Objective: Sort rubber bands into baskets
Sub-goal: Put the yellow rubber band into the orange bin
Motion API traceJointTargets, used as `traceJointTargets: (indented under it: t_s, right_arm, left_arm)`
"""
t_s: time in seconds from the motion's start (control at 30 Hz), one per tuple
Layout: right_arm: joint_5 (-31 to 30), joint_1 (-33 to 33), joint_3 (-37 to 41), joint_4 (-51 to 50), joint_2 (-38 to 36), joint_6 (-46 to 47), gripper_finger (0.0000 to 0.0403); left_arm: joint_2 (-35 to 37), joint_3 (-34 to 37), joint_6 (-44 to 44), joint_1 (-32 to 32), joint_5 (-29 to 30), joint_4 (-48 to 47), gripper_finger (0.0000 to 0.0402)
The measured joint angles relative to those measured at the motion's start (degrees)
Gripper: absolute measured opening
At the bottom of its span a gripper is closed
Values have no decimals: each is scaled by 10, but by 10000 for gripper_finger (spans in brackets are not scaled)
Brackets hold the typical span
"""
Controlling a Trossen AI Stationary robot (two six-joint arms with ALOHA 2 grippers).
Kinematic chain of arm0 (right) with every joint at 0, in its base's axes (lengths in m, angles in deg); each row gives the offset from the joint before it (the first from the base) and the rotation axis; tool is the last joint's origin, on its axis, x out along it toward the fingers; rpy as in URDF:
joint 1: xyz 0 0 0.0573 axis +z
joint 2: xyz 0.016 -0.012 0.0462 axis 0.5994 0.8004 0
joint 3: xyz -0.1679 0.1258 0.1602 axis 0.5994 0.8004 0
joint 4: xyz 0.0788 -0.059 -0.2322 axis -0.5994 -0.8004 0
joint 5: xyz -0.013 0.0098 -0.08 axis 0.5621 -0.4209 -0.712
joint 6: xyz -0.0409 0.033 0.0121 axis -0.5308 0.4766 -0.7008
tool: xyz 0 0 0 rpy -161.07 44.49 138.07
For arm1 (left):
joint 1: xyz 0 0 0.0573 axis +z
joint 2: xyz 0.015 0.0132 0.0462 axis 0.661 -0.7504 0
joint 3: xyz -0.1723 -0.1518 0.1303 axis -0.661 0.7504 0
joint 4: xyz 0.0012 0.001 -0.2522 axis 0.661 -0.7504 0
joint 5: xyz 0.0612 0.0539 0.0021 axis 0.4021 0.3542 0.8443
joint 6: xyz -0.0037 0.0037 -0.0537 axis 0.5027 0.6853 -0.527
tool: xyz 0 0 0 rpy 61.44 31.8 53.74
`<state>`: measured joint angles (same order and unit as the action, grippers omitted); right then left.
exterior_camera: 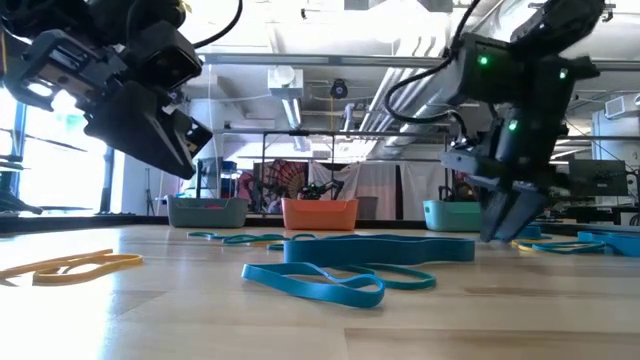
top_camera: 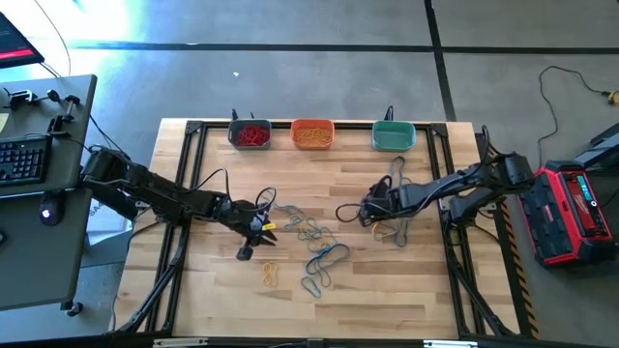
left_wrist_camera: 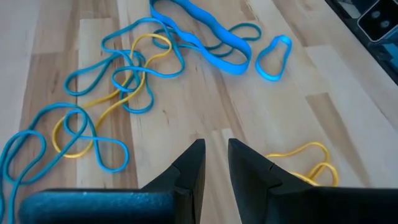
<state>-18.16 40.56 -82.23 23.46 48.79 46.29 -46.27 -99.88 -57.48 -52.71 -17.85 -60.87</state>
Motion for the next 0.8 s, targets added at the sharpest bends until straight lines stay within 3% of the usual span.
traceJointTargets:
  t_s: [0.23, 0.5, 0.8]
  right_arm:
    - [-54, 20, -93, -152, 0, -17, 145]
    - [-31, 20, -68, -164, 0, 16, 145]
    - [0, -12, -23, -156, 1, -167, 135]
  left_arm:
    - [0, 0, -3, 0, 14, 1, 60]
    - [0, 0, -3, 0, 31, 1, 60]
    - [0, 0, 23, 0, 31, 0, 60]
